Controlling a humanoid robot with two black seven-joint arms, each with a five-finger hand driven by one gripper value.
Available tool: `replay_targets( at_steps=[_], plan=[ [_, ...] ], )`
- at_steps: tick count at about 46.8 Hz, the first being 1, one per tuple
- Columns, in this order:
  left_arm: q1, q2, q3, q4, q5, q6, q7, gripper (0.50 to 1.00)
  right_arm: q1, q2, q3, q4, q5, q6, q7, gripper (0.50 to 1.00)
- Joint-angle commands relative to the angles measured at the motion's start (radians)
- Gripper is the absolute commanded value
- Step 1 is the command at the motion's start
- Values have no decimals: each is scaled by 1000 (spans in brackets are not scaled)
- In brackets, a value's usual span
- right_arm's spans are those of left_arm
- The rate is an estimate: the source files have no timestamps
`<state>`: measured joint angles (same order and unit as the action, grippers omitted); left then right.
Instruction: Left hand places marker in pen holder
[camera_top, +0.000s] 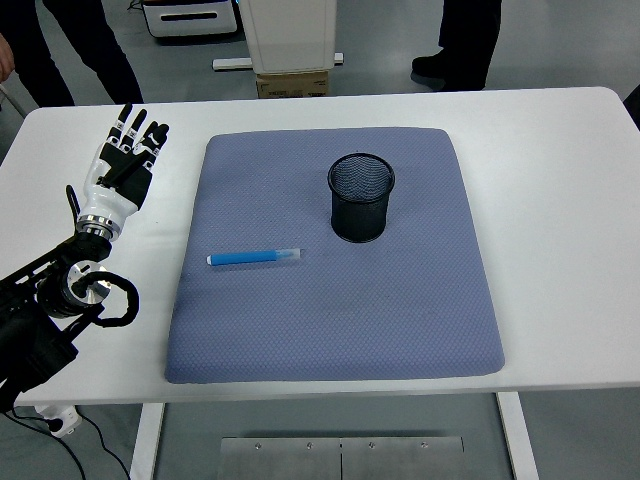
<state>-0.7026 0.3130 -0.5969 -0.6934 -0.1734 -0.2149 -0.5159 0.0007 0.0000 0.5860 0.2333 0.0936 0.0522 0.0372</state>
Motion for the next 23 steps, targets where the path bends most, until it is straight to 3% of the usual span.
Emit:
replay_targets(
  at_steps=[1,23],
  plan=[
    [0,0,0,0,2,3,-1,1000,1,0,0,0,0,0,0,1000],
    [9,-3,-11,2,5,-3,-10,1000,-1,0,0,0,0,0,0,1000]
  ],
)
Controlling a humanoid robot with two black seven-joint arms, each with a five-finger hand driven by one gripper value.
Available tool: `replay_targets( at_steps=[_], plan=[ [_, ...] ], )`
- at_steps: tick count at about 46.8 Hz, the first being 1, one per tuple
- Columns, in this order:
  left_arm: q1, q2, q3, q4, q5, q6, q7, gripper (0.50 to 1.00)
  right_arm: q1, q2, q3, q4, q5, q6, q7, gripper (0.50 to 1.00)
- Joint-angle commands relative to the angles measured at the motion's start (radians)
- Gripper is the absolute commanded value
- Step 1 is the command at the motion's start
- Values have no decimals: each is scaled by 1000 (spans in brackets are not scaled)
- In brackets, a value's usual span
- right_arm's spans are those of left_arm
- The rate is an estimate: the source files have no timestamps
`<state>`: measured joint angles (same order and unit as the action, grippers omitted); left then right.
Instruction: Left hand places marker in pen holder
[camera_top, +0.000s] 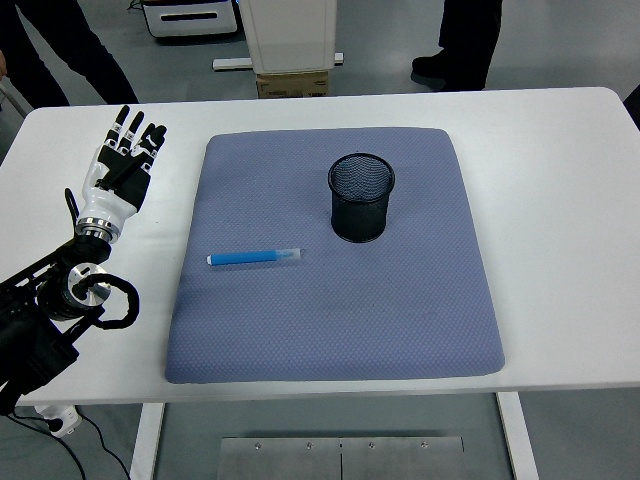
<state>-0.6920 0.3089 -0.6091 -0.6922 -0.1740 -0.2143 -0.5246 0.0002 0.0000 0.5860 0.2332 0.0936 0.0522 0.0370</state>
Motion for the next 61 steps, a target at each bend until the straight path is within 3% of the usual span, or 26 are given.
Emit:
replay_targets(
  at_steps=[1,12,27,44,46,54,60,61],
  plan=[
    [-1,1,2,0,7,-2,-2,1000,0,0,0,0,0,0,1,1000],
    [-6,1,0,-3,4,-3,-2,1000,0,0,0,0,0,0,0,1000],
    [2,94,2,-4,1,-5,-2,1000,0,0,0,0,0,0,0,1000],
    [-46,142,14,-3,16,4,15,1000,1,0,0,0,0,0,0,1000],
    [-47,148,15,-4,16,6,31,1000,1,0,0,0,0,0,0,1000],
    [-55,170,20,-4,22,6,173,1000,0,0,0,0,0,0,1,1000],
    [-69,185,29,-7,59,10,192,1000,1,0,0,0,0,0,0,1000],
    [-90,191,58,-27,129,24,193,1000,0,0,0,0,0,0,0,1000]
  ],
)
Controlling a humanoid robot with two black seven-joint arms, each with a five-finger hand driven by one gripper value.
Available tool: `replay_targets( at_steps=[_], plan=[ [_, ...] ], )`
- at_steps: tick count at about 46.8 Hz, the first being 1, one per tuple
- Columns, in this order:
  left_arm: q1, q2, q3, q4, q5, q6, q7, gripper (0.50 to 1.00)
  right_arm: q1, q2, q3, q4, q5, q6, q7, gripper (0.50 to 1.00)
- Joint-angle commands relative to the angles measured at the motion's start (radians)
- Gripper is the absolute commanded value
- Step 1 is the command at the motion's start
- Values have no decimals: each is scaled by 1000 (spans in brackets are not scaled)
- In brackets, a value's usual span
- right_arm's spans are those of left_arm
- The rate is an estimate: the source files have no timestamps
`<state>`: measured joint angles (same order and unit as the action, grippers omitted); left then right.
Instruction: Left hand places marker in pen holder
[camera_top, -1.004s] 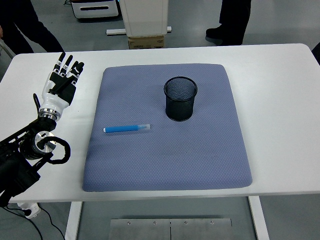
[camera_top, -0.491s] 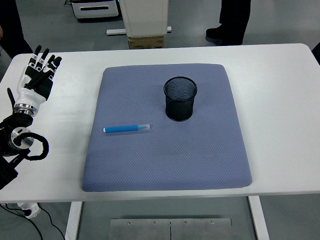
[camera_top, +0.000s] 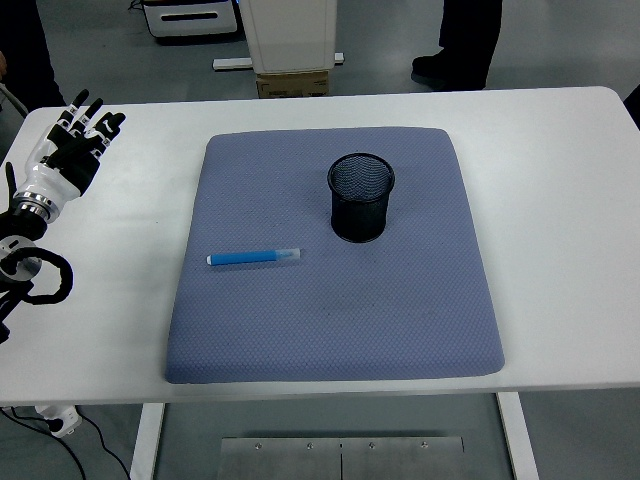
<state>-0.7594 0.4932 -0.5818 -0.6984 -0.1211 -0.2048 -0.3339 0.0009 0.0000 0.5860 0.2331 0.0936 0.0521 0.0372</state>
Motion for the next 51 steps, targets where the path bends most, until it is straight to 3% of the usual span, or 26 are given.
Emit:
replay_targets(
  at_steps=[1,12,31,42,51],
  plan=[
    [-29,10,40,-30,107,21,3,1000,-1,0,0,0,0,0,0,1000],
    [-96,64,101,-85,300,44,3,1000,1,0,0,0,0,0,1,1000],
    [-327,173,513,-289,537,22,3,1000,1,0,0,0,0,0,0,1000],
    [-423,173,661,-302,572,-53,3,1000,1,0,0,0,0,0,0,1000],
    [-448,151,701,-302,692,-59,1,1000,-1,0,0,0,0,0,1,1000]
  ],
)
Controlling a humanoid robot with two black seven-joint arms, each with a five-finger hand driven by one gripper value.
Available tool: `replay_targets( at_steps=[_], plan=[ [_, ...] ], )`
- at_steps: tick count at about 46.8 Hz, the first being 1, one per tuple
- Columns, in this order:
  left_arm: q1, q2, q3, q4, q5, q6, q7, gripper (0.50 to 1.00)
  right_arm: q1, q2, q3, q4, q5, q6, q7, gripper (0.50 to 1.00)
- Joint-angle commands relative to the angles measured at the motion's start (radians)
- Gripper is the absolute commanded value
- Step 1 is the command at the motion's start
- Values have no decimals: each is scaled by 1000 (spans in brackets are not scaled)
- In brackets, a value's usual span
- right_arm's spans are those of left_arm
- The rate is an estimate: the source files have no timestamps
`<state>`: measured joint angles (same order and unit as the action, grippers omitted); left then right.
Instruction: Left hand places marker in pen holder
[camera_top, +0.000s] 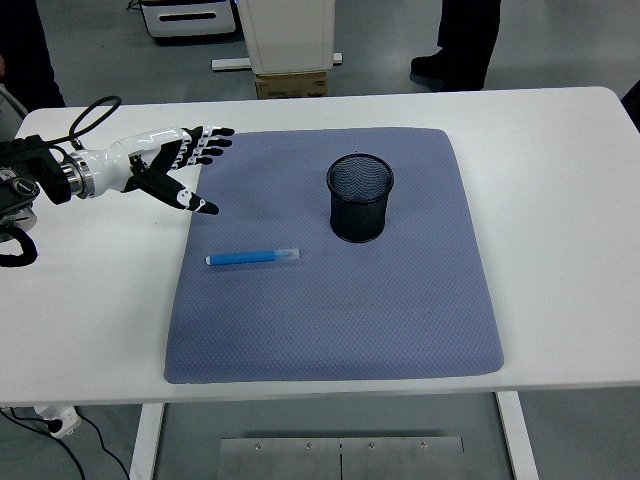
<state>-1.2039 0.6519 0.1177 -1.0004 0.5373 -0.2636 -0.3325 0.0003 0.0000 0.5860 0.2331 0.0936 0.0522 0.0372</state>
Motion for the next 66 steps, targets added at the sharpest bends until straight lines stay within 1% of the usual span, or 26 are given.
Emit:
replay_targets(
  at_steps=[1,8,14,15,20,30,38,48,58,66],
  plan=[
    [-5,-12,2,0,47,0,0,1000,1,0,0,0,0,0,1,1000],
    [-19,-46,23,0,124,1,1,1000,0,0,0,0,0,0,0,1000],
    [-46,-86,66,0,145,1,1,1000,0,0,0,0,0,0,1,1000],
    [-75,-110,117,0,154,3,1,1000,0,0,0,0,0,0,0,1000],
    [-121,-141,186,0,158,4,1,1000,0,0,0,0,0,0,0,1000],
    [-192,-172,295,0,158,4,1,1000,1,0,0,0,0,0,0,1000],
    [-200,-196,339,-1,179,4,1,1000,0,0,0,0,0,0,0,1000],
    [-200,-227,347,-7,207,4,1,1000,0,0,0,0,0,0,0,1000],
    [-217,-229,350,-9,208,3,3,1000,1,0,0,0,0,0,0,1000],
    [-218,-230,381,-9,210,4,1,1000,0,0,0,0,0,0,0,1000]
  ],
)
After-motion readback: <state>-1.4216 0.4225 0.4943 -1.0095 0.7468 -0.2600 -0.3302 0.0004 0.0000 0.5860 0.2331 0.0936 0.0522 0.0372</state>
